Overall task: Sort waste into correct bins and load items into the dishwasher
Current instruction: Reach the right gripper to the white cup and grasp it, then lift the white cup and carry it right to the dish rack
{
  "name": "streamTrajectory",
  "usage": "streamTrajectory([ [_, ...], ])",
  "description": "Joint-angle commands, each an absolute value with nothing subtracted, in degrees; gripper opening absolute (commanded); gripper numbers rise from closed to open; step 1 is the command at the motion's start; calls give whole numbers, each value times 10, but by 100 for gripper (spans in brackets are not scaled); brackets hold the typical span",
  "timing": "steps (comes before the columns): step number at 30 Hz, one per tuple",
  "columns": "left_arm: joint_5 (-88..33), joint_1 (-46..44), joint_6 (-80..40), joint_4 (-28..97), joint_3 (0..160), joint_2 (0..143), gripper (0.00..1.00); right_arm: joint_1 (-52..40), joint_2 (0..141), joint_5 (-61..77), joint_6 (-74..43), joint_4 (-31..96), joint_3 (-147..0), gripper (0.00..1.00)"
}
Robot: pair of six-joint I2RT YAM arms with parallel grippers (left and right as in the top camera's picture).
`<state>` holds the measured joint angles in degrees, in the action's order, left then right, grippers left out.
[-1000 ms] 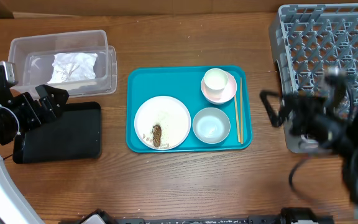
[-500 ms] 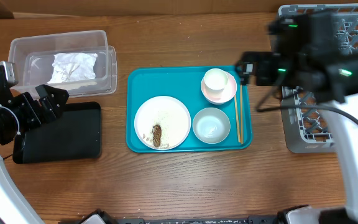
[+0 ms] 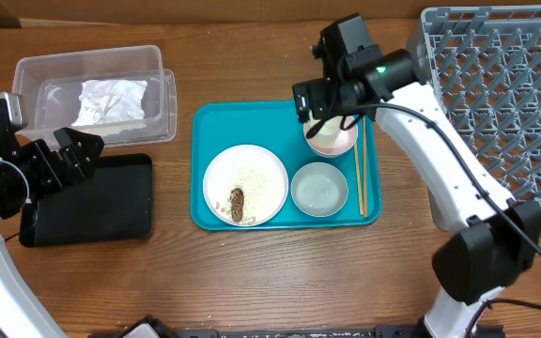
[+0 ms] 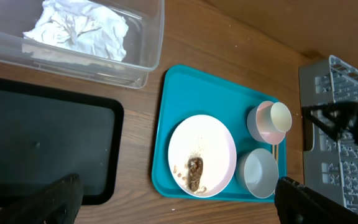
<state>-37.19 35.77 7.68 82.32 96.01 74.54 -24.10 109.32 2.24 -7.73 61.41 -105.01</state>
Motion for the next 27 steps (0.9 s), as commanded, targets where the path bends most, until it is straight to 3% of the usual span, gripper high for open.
streamTrajectory([
  [1, -370, 360, 86, 823, 964, 746, 100, -244, 1134, 43, -103, 590, -1065, 96],
  [4, -370, 360, 86, 823, 964, 746, 100, -244, 1164, 39, -137, 578, -1065, 74],
  [5, -370, 360, 86, 823, 964, 746, 100, -244, 1170, 39, -149, 575, -1065, 71],
  [10, -370, 360, 86, 823, 964, 746, 100, -248, 1198, 8, -181, 561, -1064, 68],
  [17, -370, 360, 86, 823, 964, 746, 100, -266, 1222, -28, -214, 550, -1064, 53],
  [27, -370, 360, 86, 823, 964, 746, 100, -293, 1243, -106, -243, 549, -1061, 49],
])
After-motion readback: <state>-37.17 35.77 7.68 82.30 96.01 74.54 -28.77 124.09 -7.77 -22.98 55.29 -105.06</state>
